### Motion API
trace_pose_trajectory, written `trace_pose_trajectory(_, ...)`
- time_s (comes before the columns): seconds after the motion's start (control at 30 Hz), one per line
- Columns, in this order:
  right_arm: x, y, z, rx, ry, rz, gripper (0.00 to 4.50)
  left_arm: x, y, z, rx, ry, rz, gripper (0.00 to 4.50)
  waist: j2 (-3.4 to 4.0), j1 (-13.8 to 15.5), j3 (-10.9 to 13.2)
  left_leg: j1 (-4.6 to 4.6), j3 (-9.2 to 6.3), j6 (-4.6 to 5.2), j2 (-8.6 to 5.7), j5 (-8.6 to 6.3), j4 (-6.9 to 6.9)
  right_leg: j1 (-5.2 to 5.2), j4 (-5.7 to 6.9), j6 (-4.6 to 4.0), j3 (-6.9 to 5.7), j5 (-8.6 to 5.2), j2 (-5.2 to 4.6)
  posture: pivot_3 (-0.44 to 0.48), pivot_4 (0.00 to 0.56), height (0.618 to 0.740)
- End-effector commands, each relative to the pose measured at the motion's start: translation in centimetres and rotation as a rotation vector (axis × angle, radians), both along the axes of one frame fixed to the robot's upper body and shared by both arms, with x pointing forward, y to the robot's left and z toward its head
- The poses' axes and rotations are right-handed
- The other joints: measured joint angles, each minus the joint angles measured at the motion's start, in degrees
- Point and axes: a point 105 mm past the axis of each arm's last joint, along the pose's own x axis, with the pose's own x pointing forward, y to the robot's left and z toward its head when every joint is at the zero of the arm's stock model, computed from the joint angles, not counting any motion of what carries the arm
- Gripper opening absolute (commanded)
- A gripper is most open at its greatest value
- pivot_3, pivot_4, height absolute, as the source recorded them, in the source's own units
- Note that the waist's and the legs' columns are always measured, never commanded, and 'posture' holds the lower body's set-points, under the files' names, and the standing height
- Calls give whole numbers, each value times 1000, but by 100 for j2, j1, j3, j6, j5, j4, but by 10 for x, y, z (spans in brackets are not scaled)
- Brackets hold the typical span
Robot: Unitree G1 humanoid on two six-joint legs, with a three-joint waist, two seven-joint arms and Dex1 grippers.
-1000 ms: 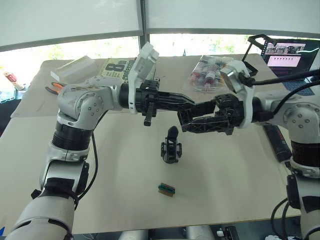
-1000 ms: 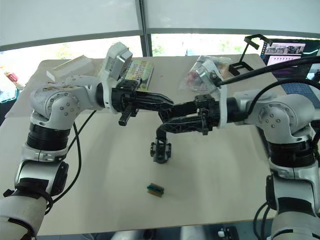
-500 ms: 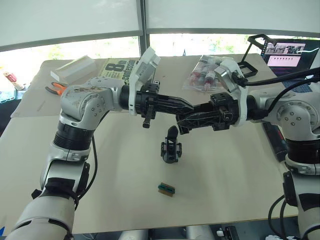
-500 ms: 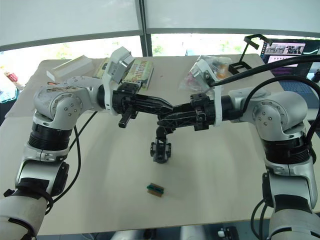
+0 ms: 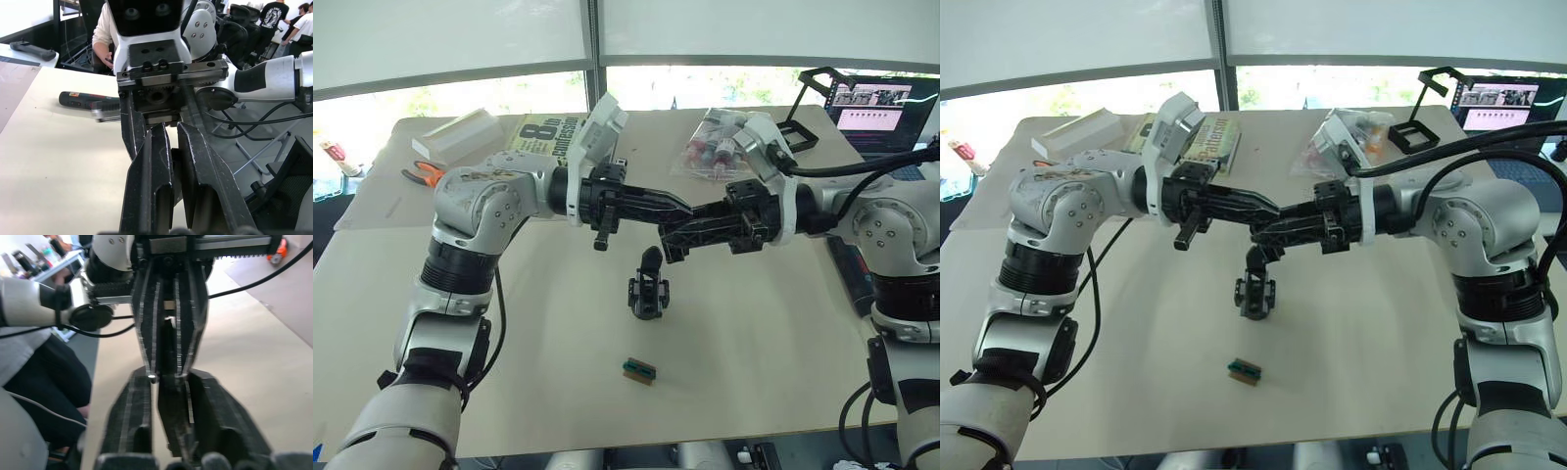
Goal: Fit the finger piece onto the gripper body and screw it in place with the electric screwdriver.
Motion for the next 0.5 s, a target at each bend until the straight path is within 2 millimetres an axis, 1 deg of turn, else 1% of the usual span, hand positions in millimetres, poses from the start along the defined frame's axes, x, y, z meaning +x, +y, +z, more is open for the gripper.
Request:
trace_pose_trajectory(0.03,-10,5,1,-19,-71,77,312,-1,1,16,-35,-52,7,0,0,0,0,0,0,0,0,0,0,0,0,0,0,0,0,0,150,740)
trace_pose_trajectory(0.17,-11,5,0,-16,-89,86,312,3,3,17,-38,-61,37,0,0,0,0,0,0,0,0,0,1,-1,2,0,0,0,0,0,150,740)
trace_pose_trajectory(0.23,-12,6,2,-6,-105,96,312,6,9,19,-44,-82,54,873,0,-2,0,0,0,0,0,0,1,0,1,0,0,0,0,0,150,740)
trace_pose_trajectory(0.3,-15,7,4,13,-134,118,312,2,21,17,-30,-143,39,1600,0,-9,0,0,0,0,0,0,1,-2,1,0,0,0,1,0,150,740)
trace_pose_trajectory(0.33,-17,7,6,32,-156,136,312,3,33,10,10,-227,47,2185,1,-17,0,-1,0,0,0,0,0,-5,1,0,0,0,1,0,150,740)
trace_pose_trajectory(0.37,-19,7,7,45,-172,148,312,2,40,4,47,-287,48,2671,2,-39,0,0,0,-1,0,0,-1,-10,3,0,2,0,1,0,150,740)
trace_pose_trajectory(0.47,-25,8,5,73,-232,179,312,1,65,-10,125,-322,66,4141,4,-62,0,2,0,-6,1,-3,-7,-25,9,-6,7,3,6,0,150,740)
trace_pose_trajectory(0.5,-30,8,-2,75,-259,203,312,2,77,-21,166,-331,91,4493,4,-57,0,0,0,-6,0,-3,-7,-28,10,-7,6,4,7,0,150,740)
